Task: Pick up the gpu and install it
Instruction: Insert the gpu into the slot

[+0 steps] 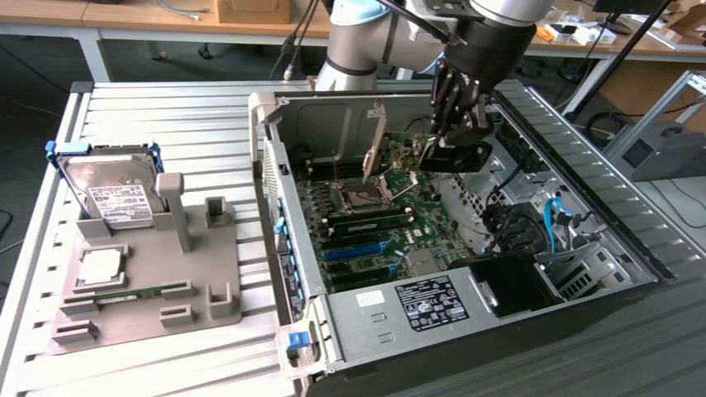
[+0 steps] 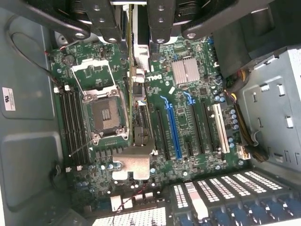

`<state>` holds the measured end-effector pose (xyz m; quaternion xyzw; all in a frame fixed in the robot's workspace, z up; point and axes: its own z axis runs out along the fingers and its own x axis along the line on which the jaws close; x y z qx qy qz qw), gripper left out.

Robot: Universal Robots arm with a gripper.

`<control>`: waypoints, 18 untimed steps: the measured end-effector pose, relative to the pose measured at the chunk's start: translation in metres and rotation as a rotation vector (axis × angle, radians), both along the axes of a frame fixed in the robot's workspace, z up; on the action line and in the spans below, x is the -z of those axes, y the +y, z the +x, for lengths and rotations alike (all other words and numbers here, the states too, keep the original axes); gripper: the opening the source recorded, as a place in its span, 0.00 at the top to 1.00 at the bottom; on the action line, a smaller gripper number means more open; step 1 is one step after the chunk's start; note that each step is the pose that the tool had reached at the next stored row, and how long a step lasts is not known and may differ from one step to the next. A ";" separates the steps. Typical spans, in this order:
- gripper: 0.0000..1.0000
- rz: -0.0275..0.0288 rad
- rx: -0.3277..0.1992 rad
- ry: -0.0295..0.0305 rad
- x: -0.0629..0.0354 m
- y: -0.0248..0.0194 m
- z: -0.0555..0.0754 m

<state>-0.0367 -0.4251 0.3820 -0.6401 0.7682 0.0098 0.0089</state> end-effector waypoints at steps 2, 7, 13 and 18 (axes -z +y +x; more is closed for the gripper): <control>0.73 0.0001 -0.011 0.0000 0.0000 0.0000 0.000; 0.73 0.0001 -0.039 0.0000 0.0001 0.0000 0.000; 0.73 0.0000 -0.073 0.0000 0.0001 0.0000 0.000; 0.73 0.0000 -0.101 0.0000 0.0001 0.0000 0.000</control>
